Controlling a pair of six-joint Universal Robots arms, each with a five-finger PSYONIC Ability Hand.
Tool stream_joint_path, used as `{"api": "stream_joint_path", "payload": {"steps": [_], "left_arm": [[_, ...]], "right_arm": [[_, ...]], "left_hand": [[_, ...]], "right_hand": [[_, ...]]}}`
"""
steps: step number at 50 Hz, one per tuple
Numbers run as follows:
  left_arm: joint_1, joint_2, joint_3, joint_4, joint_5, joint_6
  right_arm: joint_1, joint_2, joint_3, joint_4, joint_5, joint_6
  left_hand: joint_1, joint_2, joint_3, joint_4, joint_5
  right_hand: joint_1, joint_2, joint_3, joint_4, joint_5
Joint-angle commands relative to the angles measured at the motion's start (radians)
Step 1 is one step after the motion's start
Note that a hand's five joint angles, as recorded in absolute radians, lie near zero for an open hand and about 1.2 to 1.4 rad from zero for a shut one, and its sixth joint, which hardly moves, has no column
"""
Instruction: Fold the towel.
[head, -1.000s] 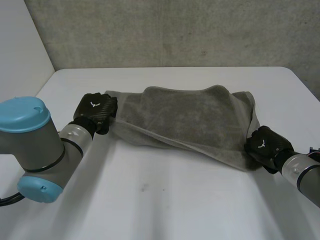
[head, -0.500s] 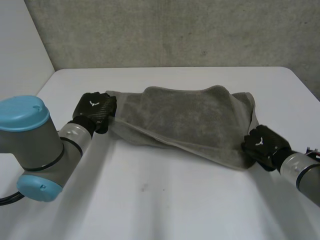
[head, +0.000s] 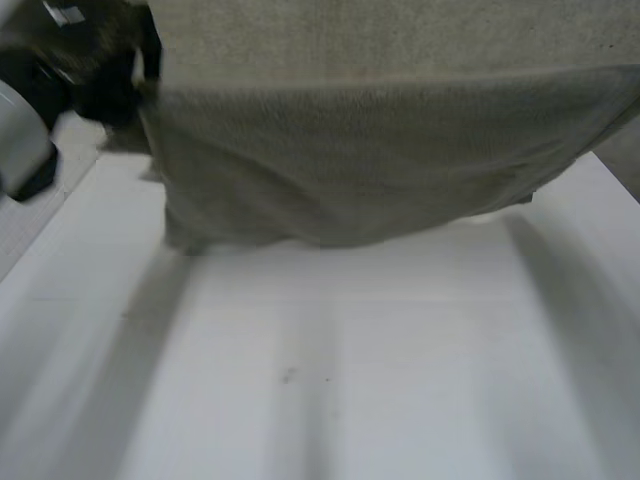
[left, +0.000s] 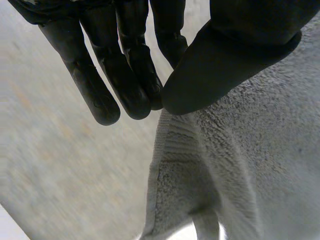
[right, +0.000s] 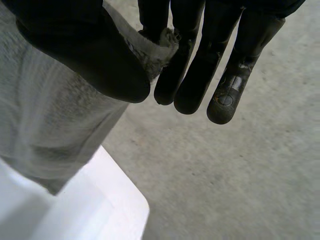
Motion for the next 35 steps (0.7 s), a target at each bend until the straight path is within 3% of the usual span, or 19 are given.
{"api": "stream_joint_path", "payload": {"steps": [1,10,15,21,29,31,35], "left_arm": [[0.004,-0.042,0.089,-0.123,-0.002,0.007],[-0.001,-0.284,0.024,-0.193,0.001,0.037],[-0.003,-0.378,0.003,-0.146,0.003,0.039],[0.004,-0.54,0.126,-0.012,0.003,0.065],[0.004,-0.635,0.523,0.156,0.001,0.134],[0.002,-0.634,0.592,0.204,0.0,0.134],[-0.004,-0.597,0.684,0.352,-0.016,0.131]], "right_arm": [[0.018,0.029,-0.012,0.097,-0.009,-0.054],[0.136,0.167,0.09,0.054,0.017,-0.081],[0.143,0.311,0.114,-0.016,0.031,-0.065],[0.145,0.437,0.024,-0.098,0.048,-0.046],[0.186,0.478,-0.188,-0.492,0.145,0.069],[0.194,0.436,-0.203,-0.703,0.162,0.122],[0.194,0.364,-0.168,-0.858,0.169,0.172]], "left_hand": [[0.199,0.178,0.179,0.179,0.187],[0.199,0.178,0.179,0.179,0.187],[0.199,0.178,0.179,0.179,0.187],[0.199,0.178,0.179,0.179,0.187],[0.199,0.178,0.179,0.179,0.187],[0.199,0.178,0.179,0.179,0.187],[0.199,0.178,0.179,0.179,0.187]], "right_hand": [[0.003,0.183,0.182,0.18,0.189],[0.003,0.183,0.182,0.18,0.189],[0.003,0.183,0.182,0.18,0.189],[0.003,0.183,0.182,0.18,0.189],[0.003,0.183,0.182,0.18,0.189],[0.003,0.183,0.182,0.18,0.189],[0.003,0.183,0.182,0.18,0.189]]}}
